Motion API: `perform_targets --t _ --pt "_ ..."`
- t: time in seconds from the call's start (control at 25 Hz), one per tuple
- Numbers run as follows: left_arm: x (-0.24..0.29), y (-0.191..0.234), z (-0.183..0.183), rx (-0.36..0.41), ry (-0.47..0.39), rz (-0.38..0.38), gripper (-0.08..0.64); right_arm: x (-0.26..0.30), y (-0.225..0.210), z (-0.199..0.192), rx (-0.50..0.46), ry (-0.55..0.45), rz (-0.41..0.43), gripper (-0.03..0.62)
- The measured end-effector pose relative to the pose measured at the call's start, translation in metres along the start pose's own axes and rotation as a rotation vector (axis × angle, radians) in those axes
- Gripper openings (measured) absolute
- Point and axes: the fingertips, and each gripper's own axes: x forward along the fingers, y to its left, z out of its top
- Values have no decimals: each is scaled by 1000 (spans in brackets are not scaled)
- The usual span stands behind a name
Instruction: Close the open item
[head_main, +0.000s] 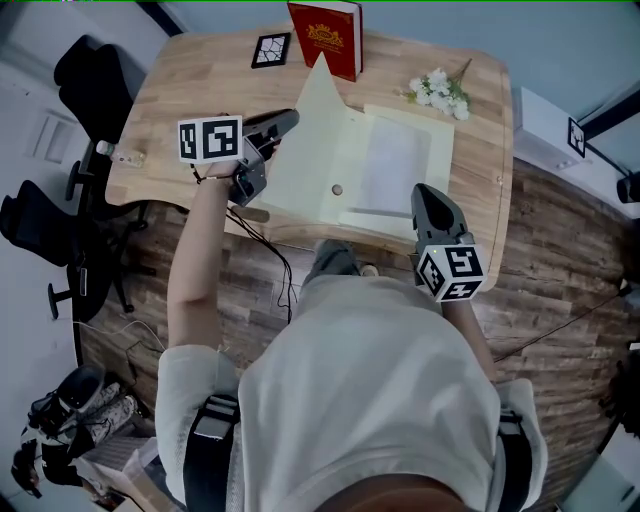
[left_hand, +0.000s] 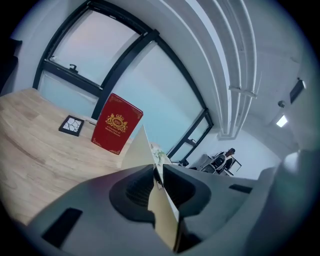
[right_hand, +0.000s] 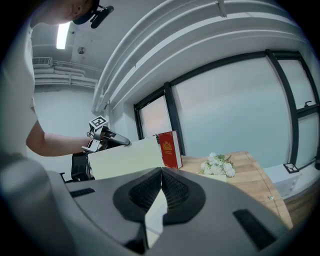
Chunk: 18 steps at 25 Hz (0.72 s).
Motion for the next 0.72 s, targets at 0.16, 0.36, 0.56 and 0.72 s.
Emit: perform_targets --t 0.16,0.36,0.56,0.72 --pt "8 -16 -1 11 4 -27 48 -7 -3 0 1 -6 -8 18" --pt "21 -34 -2 11 6 -72 48 -13 -6 -1 3 -8 -14 18" --pt "30 -49 -4 8 11 -117 54 -21 -4 0 -1 -14 -25 18" --pt "38 -60 -8 1 17 -156 58 -26 -6 0 1 -20 -41 18"
